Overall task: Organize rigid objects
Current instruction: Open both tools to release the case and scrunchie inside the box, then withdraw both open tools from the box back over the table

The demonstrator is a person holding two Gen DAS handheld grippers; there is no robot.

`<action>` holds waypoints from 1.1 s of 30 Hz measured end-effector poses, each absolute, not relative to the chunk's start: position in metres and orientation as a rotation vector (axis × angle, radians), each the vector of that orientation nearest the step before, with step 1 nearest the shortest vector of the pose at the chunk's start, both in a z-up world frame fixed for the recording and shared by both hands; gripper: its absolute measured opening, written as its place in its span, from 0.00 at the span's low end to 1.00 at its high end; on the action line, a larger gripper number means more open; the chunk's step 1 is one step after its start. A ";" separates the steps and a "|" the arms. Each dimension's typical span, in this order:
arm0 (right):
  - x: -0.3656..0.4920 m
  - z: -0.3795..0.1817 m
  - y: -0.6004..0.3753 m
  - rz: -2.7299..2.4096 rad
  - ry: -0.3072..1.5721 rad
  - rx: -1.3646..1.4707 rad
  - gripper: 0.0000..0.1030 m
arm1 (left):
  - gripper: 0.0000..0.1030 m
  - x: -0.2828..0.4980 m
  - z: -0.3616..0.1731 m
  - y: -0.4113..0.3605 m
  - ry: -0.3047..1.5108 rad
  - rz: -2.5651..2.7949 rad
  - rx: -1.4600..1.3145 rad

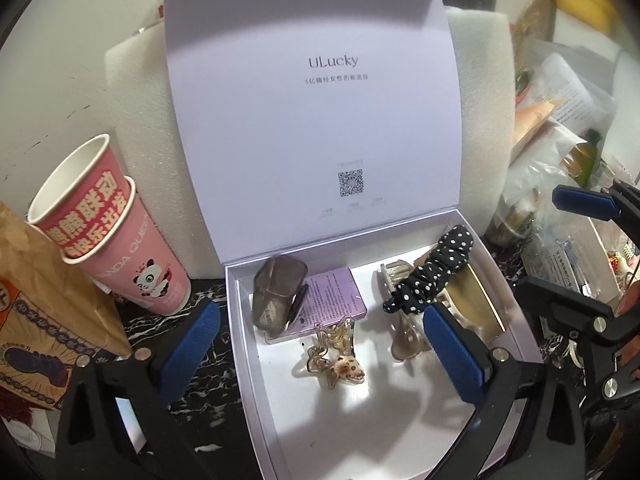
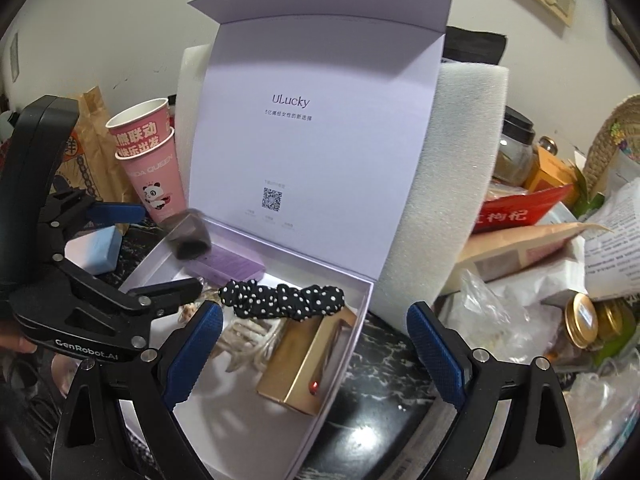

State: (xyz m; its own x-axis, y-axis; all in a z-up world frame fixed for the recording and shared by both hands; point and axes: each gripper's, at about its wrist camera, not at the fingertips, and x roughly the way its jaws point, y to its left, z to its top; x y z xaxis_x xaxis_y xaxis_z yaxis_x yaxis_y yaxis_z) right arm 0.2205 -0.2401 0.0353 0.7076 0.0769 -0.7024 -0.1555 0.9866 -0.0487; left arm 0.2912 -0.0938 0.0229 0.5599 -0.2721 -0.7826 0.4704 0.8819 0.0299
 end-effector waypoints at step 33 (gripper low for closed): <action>0.149 0.071 -0.243 0.095 0.672 -0.081 0.92 | 1.00 0.205 0.071 -0.072 0.723 -0.432 0.230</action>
